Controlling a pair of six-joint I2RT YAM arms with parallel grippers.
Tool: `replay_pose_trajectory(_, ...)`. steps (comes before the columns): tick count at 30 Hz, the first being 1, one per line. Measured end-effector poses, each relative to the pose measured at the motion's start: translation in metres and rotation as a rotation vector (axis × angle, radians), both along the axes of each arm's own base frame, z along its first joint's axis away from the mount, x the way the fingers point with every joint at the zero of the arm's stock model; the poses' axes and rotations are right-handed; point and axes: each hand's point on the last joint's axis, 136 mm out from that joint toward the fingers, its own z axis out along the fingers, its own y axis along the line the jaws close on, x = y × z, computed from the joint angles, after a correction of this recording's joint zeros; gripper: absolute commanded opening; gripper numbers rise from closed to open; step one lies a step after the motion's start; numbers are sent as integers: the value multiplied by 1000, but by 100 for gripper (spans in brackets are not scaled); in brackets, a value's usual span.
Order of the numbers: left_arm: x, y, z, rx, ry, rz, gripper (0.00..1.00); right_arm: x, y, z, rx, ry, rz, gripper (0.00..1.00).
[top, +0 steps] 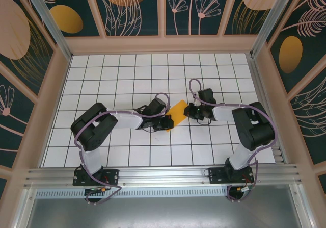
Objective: Fold a paper plane with a square sheet of paper (pick it up from the middle)
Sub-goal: Fold the square sheet of paper in half at the center of the table.
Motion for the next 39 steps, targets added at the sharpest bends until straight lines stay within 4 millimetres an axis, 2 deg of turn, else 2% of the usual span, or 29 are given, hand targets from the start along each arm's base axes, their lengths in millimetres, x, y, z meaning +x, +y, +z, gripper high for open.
replay_pose_trajectory(6,4,-3,5,-9,-14,2,14,2,2,0,11,1,-7,0)
replay_pose_trajectory(11,25,-25,32,-69,-73,0,14,4,3,-1,17,1,-4,0)
replay_pose_trajectory(13,31,-32,37,-85,-90,-3,14,5,4,-1,20,0,-3,0)
replay_pose_trajectory(23,26,-27,1,-8,-36,-23,11,10,9,-1,36,-2,6,0)
replay_pose_trajectory(32,25,-24,-1,-1,-59,-41,10,11,10,-1,39,-1,8,0)
replay_pose_trajectory(39,12,-8,-2,-8,-84,-37,9,12,12,-1,42,2,12,0)
